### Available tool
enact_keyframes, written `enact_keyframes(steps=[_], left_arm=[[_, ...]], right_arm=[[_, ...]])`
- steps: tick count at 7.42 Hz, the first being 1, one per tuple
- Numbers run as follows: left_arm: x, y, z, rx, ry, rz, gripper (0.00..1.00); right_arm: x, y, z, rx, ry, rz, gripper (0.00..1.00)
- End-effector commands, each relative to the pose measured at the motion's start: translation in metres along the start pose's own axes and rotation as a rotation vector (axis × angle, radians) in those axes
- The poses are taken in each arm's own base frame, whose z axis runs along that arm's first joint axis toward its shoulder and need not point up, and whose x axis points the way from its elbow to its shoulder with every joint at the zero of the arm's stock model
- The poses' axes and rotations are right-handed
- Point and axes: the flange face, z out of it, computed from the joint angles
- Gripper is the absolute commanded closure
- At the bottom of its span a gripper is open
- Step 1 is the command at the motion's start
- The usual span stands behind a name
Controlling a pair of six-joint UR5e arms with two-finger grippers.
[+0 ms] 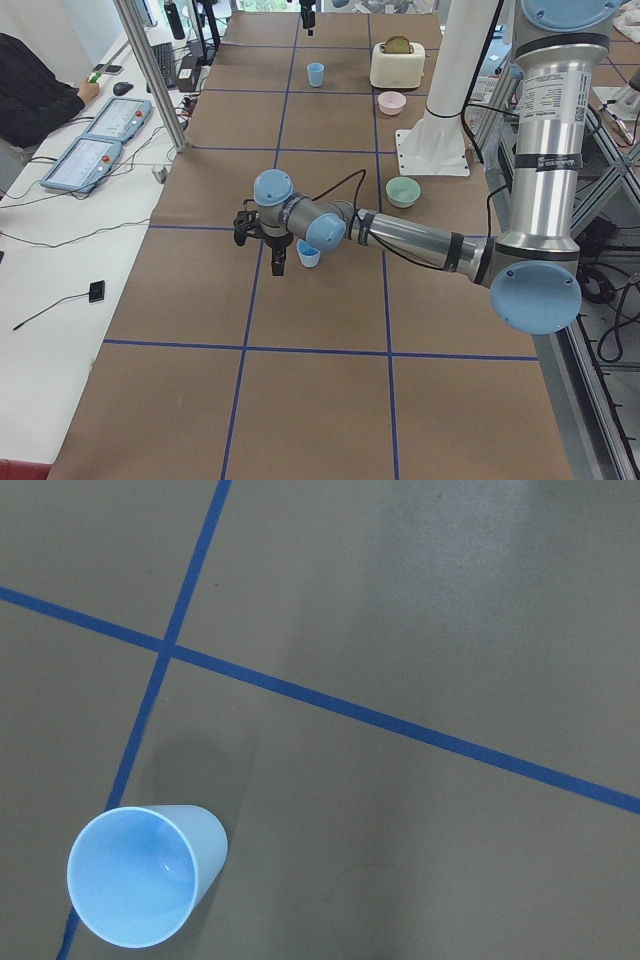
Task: Stack blue cups with both arms
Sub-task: 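Lower the left gripper onto its light blue cup while the right lowers onto the other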
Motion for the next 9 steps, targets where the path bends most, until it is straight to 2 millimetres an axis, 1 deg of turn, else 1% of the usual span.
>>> enact_keyframes(steps=[1, 2, 3, 4, 5, 6, 7, 9], left_arm=[[0.019, 0.012, 0.015, -0.017, -0.006, -0.008, 0.02], [0.034, 0.021, 0.035, -0.018, -0.014, -0.007, 0.03], [0.039, 0.027, 0.049, -0.015, -0.001, -0.002, 0.06], [0.044, 0.034, 0.062, -0.031, 0.006, -0.006, 0.07], [0.045, 0.036, 0.069, -0.042, 0.004, -0.006, 0.13], [0.045, 0.037, 0.072, -0.042, 0.007, -0.003, 0.20], [0.039, 0.036, 0.078, -0.048, 0.004, -0.005, 0.26], [0.024, 0.034, 0.093, -0.034, 0.020, 0.007, 0.36]], right_arm=[[-0.026, 0.002, 0.022, -0.002, -0.012, 0.018, 0.01], [-0.033, 0.001, 0.030, 0.013, 0.015, 0.015, 0.01], [-0.039, 0.001, 0.037, 0.010, 0.024, 0.010, 0.01], [-0.040, 0.001, 0.039, 0.007, 0.025, 0.007, 0.01], [-0.042, 0.001, 0.041, 0.003, 0.024, 0.003, 0.01], [-0.043, 0.001, 0.043, 0.004, 0.037, -0.001, 0.01], [-0.044, 0.002, 0.049, -0.001, 0.049, -0.006, 0.01], [-0.053, 0.002, 0.057, -0.014, 0.048, -0.018, 0.01]])
